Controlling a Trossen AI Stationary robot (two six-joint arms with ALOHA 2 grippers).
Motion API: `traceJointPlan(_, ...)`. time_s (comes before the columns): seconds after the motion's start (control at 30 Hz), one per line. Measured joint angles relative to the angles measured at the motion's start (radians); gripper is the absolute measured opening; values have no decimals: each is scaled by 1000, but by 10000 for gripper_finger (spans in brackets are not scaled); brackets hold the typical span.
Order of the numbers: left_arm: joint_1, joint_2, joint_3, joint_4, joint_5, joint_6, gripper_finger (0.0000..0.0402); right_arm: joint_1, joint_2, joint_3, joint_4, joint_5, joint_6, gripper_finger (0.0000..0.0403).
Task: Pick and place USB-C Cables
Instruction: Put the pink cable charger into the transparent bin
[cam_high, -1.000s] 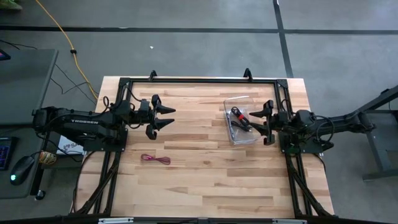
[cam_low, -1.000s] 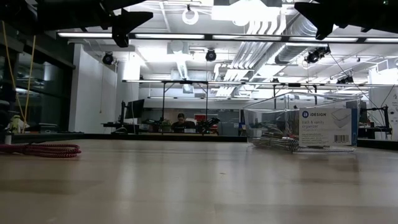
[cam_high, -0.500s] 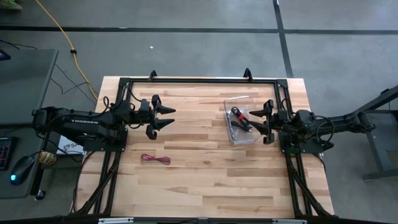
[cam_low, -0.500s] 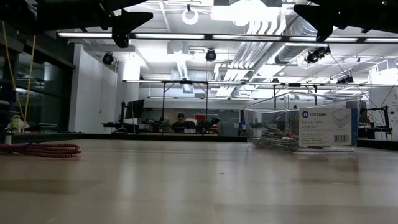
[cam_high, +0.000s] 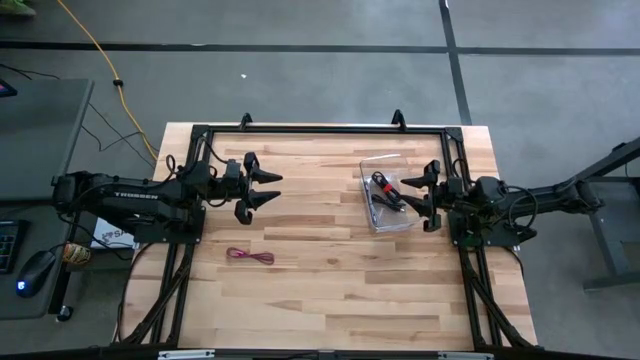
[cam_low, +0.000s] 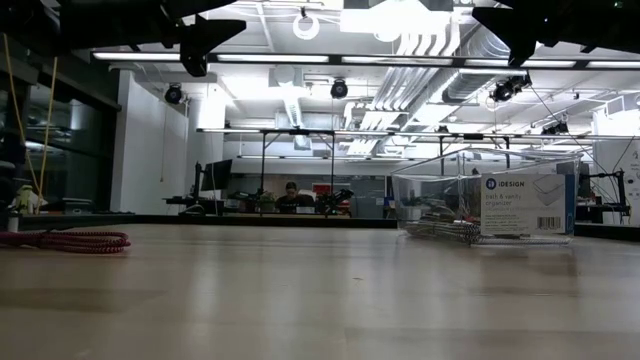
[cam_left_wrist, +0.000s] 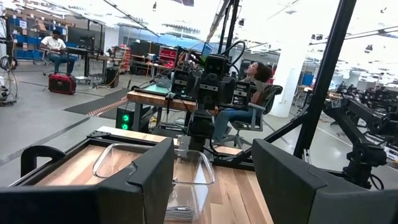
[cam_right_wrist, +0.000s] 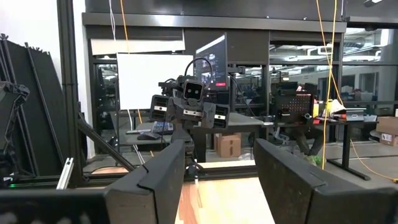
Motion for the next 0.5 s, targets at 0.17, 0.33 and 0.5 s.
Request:
traceJointPlan(0.17,0,0,0,0,0,-1,198,0,0,0,0,0,0,185)
traceJointPlan(0.33,0,0,0,0,1,-100,198,0,0,0,0,0,0,185)
traceJointPlan(0.5,-45,0,0,0,51,-207,198,0,0,0,0,0,0,185)
